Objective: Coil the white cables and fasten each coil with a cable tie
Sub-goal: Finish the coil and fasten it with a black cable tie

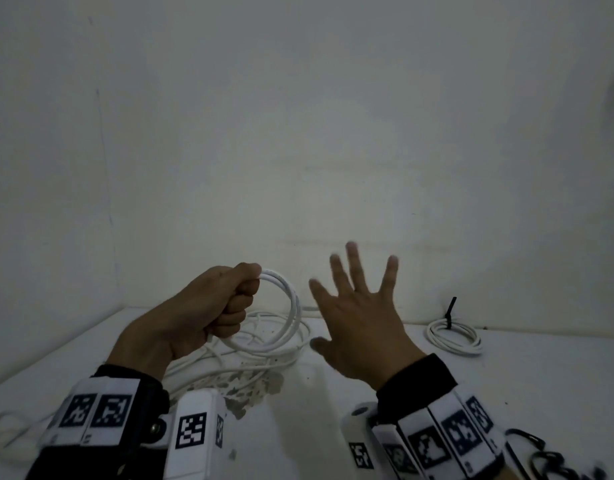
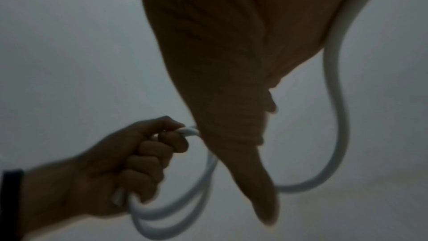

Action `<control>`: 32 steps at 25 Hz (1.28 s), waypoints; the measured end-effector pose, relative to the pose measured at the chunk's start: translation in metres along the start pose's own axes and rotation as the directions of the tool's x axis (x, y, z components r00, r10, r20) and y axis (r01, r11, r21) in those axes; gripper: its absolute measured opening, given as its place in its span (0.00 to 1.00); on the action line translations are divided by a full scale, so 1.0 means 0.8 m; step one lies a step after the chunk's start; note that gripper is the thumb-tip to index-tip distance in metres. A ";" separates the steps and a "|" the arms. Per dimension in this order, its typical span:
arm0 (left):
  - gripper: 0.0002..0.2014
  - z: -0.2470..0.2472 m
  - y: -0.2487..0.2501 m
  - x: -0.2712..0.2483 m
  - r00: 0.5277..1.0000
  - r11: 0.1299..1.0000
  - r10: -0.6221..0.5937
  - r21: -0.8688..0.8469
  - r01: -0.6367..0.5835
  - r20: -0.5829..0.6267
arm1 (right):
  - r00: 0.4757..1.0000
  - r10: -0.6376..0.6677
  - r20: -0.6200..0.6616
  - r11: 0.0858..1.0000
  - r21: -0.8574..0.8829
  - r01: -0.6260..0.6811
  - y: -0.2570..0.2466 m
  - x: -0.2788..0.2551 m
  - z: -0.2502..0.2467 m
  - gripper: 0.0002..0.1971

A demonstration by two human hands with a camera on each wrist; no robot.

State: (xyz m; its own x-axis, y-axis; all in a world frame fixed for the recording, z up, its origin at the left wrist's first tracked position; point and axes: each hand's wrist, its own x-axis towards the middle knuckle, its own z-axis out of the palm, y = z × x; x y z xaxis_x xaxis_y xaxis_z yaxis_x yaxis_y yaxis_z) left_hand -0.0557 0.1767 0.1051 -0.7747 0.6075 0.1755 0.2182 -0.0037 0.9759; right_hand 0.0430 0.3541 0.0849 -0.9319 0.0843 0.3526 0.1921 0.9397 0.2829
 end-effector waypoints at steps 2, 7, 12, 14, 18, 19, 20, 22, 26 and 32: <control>0.22 0.001 0.002 -0.002 1.000 1.000 -0.003 -0.010 0.003 -0.006 | 0.997 -0.055 0.060 0.972 0.233 0.040 -0.007 0.003 0.006 0.20; 0.21 -0.026 0.002 -0.001 0.989 0.945 -0.036 -0.328 -0.012 -0.142 | 0.970 0.056 -0.235 0.709 0.694 0.126 0.007 0.013 0.038 0.15; 0.20 -0.043 -0.008 0.006 0.984 0.893 -0.103 -0.449 0.027 -0.146 | 0.937 0.253 -0.240 0.173 0.964 0.200 0.000 0.022 0.026 0.17; 0.20 -0.040 -0.011 0.008 0.982 0.902 -0.097 -0.431 0.019 -0.160 | 0.898 0.384 -0.214 0.222 0.966 0.135 -0.002 0.026 0.022 0.19; 0.20 -0.039 -0.015 0.015 0.973 0.899 -0.087 -0.437 -0.016 -0.215 | 0.852 0.460 -0.250 0.635 0.763 -0.119 0.007 0.022 0.019 0.27; 0.20 -0.042 -0.015 0.016 0.968 0.886 -0.093 -0.463 -0.027 -0.234 | 0.874 0.430 -0.226 0.635 0.764 -0.115 0.013 0.022 0.021 0.26; 0.19 -0.046 -0.016 0.016 0.963 0.871 -0.099 -0.491 -0.039 -0.252 | 0.911 0.378 -0.164 0.563 0.822 -0.086 0.020 0.023 0.024 0.24; 0.19 -0.050 -0.017 0.018 0.955 0.848 -0.108 -0.528 -0.056 -0.275 | 0.970 0.244 0.012 0.228 0.971 -0.070 0.026 0.018 0.022 0.20; 0.20 -0.040 -0.022 0.029 0.944 0.798 -0.094 -0.591 -0.118 -0.316 | 0.979 0.183 -0.083 0.449 0.893 -0.008 0.006 0.014 0.017 0.18; 0.20 -0.032 -0.021 0.032 0.922 0.764 -0.098 -0.622 -0.172 -0.375 | 0.993 -0.068 -0.097 0.801 0.589 0.112 -0.025 0.006 0.020 0.08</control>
State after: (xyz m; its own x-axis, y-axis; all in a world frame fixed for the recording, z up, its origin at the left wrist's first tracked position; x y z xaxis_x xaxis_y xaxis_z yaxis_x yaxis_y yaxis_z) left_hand -0.0944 0.1724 0.0965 -0.9581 0.2622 0.1149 -0.0691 -0.6014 0.7960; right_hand 0.0294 0.3411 0.0666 -0.9084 -0.0121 0.4179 -0.1319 0.9568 -0.2591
